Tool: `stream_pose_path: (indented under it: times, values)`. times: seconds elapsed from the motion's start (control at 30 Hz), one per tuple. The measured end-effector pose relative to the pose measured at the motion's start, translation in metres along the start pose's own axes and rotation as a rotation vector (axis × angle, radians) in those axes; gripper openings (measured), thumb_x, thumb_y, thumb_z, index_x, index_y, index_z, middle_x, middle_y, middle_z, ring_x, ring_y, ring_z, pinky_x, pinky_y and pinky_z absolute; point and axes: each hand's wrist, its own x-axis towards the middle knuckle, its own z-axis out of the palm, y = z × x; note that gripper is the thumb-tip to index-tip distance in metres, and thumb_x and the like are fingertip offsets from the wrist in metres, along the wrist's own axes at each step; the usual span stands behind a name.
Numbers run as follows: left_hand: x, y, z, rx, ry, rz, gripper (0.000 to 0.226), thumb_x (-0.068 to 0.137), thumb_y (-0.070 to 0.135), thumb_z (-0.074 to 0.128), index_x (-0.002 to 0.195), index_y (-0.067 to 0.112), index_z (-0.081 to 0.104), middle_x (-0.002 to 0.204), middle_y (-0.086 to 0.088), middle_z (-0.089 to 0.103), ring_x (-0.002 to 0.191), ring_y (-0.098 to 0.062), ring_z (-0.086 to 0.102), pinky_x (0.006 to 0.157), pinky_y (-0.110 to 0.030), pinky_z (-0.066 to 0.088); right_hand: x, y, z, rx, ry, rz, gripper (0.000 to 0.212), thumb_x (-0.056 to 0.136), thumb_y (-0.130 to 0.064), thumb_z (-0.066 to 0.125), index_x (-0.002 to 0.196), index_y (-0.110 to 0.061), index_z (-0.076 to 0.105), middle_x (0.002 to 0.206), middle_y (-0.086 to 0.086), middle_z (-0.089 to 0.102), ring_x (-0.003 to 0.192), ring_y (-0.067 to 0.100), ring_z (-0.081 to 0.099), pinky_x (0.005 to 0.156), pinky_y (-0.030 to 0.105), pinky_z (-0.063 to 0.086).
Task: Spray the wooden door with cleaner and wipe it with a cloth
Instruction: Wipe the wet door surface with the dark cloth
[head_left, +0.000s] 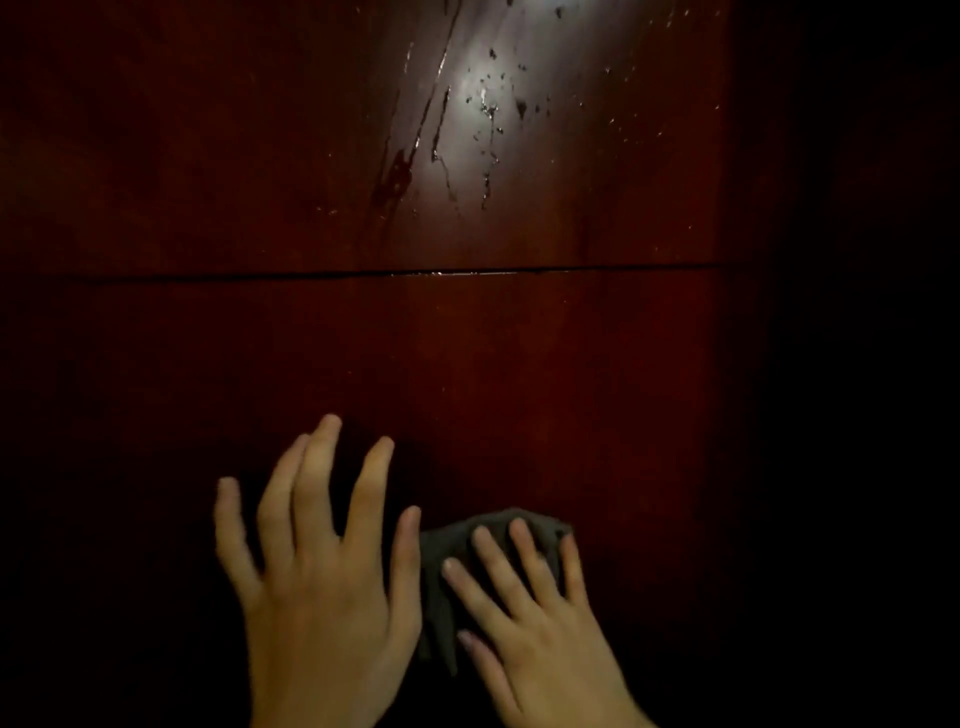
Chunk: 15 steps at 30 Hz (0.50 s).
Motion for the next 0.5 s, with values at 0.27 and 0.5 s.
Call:
stream_pose_path:
  times: [0.27, 0.5]
  values:
    - [-0.030, 0.018, -0.004, -0.227, -0.138, -0.254, 0.034, 0.101, 0.040, 0.055, 0.128, 0.023, 0.063, 0.121, 0.011, 0.051, 0.110, -0.011, 0.053, 0.090, -0.036, 0.050, 0.002, -0.003, -0.039, 0.322, -0.278, 0.020, 0.083, 0.095, -0.030, 0.046, 0.163, -0.041, -0.001, 0.170, -0.015, -0.019, 0.156, 0.017, -0.023, 0.120, 0.044, -0.025]
    - [-0.035, 0.031, 0.000, -0.407, -0.195, -0.387, 0.008, 0.094, 0.029, 0.070, 0.098, 0.029, 0.063, 0.100, 0.020, 0.056, 0.099, -0.005, 0.053, 0.083, -0.027, 0.050, 0.003, 0.004, -0.059, 0.380, -0.334, -0.039, 0.092, 0.096, -0.015, 0.048, 0.160, -0.046, -0.010, 0.165, -0.021, -0.031, 0.152, 0.014, -0.032, 0.121, 0.045, -0.024]
